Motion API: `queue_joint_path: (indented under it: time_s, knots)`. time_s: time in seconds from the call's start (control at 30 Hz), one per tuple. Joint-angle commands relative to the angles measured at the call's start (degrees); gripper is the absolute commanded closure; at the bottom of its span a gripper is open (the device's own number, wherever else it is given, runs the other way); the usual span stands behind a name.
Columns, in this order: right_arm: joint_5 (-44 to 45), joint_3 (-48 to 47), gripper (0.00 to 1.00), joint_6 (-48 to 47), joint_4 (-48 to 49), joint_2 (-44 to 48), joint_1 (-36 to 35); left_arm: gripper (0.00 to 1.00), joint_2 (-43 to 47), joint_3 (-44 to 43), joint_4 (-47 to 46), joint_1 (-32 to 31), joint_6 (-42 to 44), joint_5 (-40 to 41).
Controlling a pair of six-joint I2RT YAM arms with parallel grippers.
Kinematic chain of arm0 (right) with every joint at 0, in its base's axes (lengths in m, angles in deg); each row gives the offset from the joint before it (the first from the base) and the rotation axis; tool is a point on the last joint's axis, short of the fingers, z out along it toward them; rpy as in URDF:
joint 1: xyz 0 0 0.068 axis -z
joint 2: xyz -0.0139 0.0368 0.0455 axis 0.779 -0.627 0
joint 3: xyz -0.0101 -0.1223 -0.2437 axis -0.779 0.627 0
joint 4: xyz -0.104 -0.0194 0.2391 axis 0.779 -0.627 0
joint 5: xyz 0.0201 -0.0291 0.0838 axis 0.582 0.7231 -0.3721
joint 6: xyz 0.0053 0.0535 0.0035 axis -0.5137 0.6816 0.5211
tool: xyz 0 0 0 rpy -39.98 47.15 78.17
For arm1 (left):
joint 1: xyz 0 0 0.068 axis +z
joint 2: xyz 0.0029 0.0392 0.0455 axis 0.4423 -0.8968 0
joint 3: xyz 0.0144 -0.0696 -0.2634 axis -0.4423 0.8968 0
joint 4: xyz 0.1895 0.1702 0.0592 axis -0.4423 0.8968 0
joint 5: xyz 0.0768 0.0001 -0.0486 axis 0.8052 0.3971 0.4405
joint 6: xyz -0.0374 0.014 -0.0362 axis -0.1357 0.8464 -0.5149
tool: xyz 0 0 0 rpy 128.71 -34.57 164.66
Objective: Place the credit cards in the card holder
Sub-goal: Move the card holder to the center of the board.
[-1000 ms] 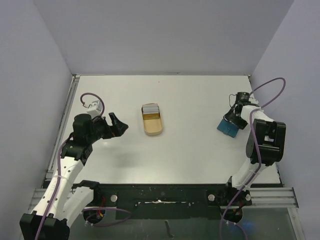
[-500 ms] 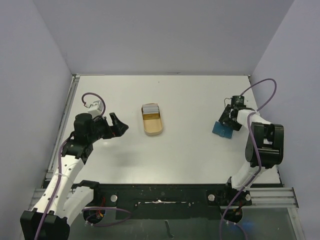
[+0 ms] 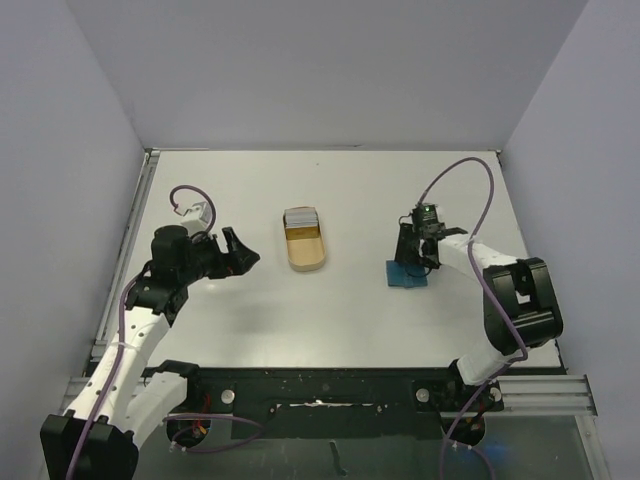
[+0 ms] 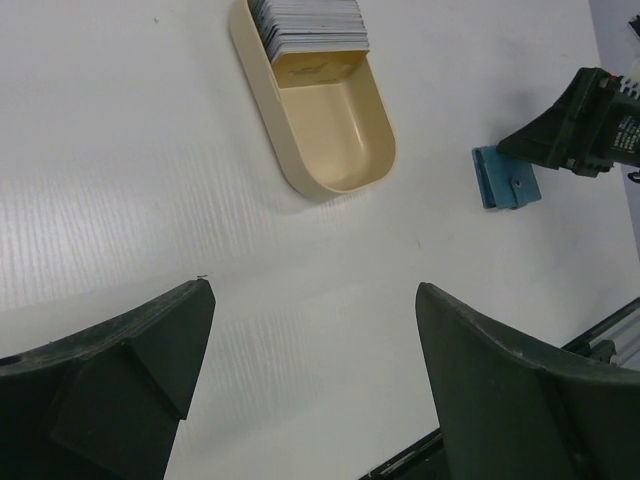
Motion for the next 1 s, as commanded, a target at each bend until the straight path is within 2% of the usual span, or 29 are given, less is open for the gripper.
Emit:
queue_joint_path:
  time_s: [0.0, 0.27, 0.47, 0.57, 0.77, 0.97]
  knots:
    - [-5.84, 2.09, 0.42, 1.77, -2.73, -0.82, -9.69, 0.18, -0.13, -0.57, -1.99, -3.02, 0.65, -1.19]
    - [-6.28, -2.56, 0.42, -0.64, -4.69, -1.8, -23.61, 0.18, 1.0, -0.77, -1.58, -5.3, -0.25, -0.14]
    - [-2.61, -7.13, 0.42, -0.8, -8.41, -2.08, -31.51, 0.15, 0.97, -1.01, -5.99, -5.35, -8.79, -1.69]
    - [-1.37, -8.3, 0.44, 0.75, -9.76, -0.32, -33.68, 0.16, 0.48, -1.31, -7.2, -5.33, -11.59, -3.08]
    - [-0.03, -8.42, 0.55, 1.43, -12.76, 2.34, -36.67, 0.16, 0.65, -0.56, -6.25, -5.33, -12.83, -2.33]
    - [0.75, -6.18, 0.55, 2.1, -14.33, 4.81, -38.19, 0.16, 0.17, 0.62, -5.32, -5.67, -13.17, -4.15]
